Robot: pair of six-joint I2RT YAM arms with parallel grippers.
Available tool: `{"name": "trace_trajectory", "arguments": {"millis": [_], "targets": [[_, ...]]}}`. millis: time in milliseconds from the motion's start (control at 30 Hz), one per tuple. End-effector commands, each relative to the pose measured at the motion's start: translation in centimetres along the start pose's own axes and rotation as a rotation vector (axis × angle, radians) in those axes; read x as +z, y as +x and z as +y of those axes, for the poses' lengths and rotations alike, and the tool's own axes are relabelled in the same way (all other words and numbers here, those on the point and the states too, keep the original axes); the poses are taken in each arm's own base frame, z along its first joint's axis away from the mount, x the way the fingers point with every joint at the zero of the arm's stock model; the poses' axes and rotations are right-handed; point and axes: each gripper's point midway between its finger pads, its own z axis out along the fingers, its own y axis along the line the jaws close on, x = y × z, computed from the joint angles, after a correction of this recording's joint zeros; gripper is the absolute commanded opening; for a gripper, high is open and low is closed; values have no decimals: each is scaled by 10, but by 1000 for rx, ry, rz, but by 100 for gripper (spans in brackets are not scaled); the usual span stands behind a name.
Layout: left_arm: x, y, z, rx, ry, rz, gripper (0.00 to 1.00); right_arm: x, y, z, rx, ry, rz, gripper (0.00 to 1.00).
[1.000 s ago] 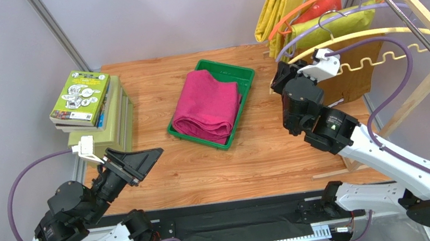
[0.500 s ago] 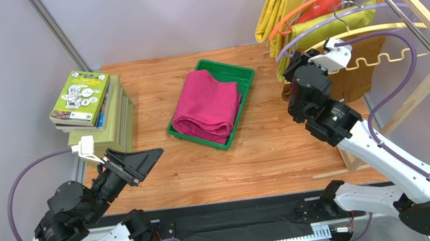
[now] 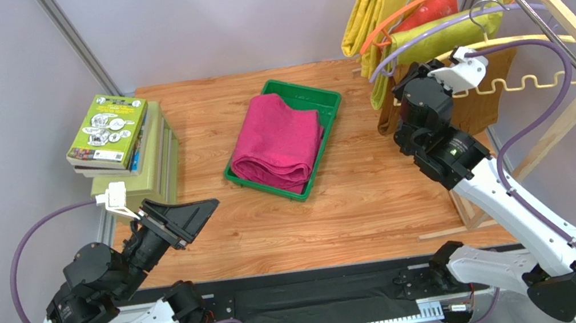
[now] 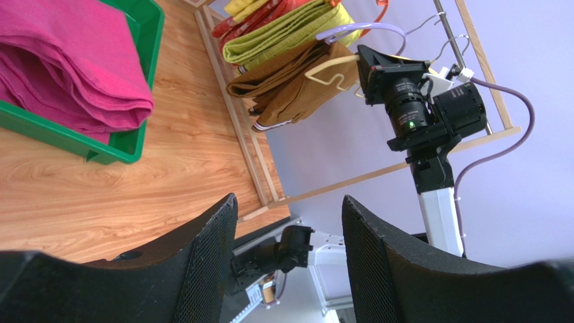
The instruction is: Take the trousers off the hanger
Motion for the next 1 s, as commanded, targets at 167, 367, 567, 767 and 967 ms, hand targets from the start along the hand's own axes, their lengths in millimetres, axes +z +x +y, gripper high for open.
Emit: {"name": "trace_trajectory", "arguments": {"millis": [167, 367, 567, 767, 967], "targets": [[-1, -3, -12, 11, 44, 1, 64, 6, -31, -7, 89, 27, -40, 0], [-1, -2, -13, 8, 47, 7, 64, 7, -39, -10, 102, 30, -45, 0], [-1, -2, -14, 4, 53, 11, 64, 0, -45, -8, 115, 5, -17, 0], [-1, 0, -14, -2, 56, 16, 64, -8, -53, -12, 128, -7, 1, 0], [1, 2, -15, -7, 60, 23, 64, -14, -53, -19, 155, -14, 17, 0]]}}
